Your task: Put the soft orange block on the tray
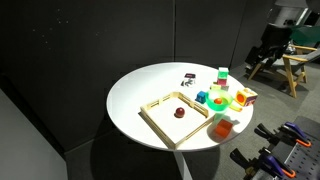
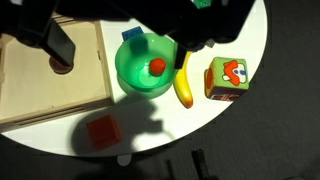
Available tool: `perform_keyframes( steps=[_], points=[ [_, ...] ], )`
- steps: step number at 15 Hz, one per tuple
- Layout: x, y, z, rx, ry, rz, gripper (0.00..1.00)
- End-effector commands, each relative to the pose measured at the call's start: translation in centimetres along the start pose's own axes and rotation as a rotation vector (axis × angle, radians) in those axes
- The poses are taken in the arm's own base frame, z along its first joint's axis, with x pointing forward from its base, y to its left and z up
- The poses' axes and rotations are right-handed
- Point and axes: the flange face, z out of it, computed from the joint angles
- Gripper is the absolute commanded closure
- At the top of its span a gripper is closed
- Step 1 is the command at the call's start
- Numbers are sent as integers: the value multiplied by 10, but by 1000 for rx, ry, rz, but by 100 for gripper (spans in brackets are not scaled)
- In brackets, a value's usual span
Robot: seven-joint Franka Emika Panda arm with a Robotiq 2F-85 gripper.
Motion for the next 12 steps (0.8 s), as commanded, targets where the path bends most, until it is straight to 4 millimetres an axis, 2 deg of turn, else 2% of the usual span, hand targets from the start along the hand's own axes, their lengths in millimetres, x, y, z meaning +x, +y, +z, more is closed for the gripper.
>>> perform_keyframes(
  steps=[1,12],
  points=[
    [5,2,5,85,-25,-60,0],
    [6,-12,53,104,-123,-324,0]
  ],
)
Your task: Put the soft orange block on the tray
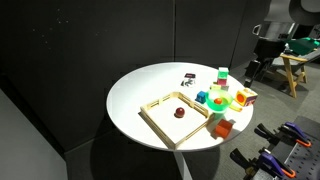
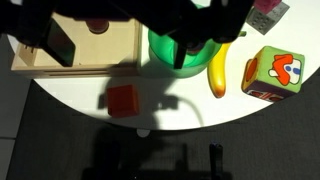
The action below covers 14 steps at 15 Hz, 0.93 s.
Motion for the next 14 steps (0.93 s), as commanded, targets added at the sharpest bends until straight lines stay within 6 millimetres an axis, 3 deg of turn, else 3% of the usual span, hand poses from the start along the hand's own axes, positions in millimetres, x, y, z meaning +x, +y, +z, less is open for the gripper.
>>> perform_keyframes(
  steps=[1,7,14],
  points=[
    [7,1,13,9,-15,-73,0],
    [9,8,28,1,-37,-113,0],
    [8,47,29,15,-26,5,0]
  ],
)
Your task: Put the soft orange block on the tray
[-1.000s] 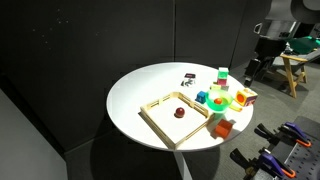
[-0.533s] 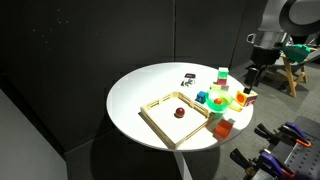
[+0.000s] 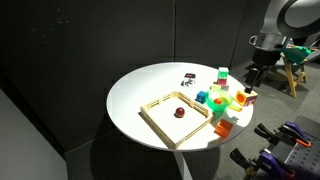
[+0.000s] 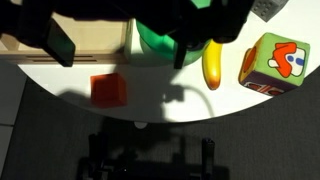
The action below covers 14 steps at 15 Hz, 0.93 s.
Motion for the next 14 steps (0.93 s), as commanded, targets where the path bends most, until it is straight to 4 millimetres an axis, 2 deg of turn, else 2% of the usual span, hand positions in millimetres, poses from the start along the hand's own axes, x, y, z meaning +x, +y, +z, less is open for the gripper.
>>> perform_keyframes(
  steps=[1,8,14],
  points=[
    [0,28,-5,6,20,59,0],
    [0,90,-12,2,57,247,0],
    [14,139,-4,-31,100,380,0]
  ],
)
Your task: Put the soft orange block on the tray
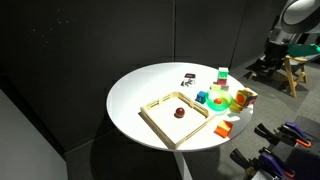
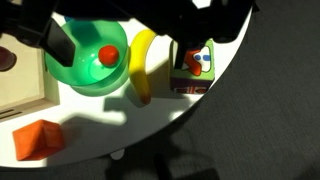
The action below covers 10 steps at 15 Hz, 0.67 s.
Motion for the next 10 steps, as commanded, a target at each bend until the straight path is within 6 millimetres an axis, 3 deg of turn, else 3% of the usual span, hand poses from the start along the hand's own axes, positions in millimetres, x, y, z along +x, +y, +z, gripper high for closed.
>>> perform_keyframes(
  steps=[1,5,10],
  points=[
    [24,19,8,-33,14,75,0],
    [42,32,20,-50,22,130,0],
    [50,48,29,-64,17,176,0]
  ],
)
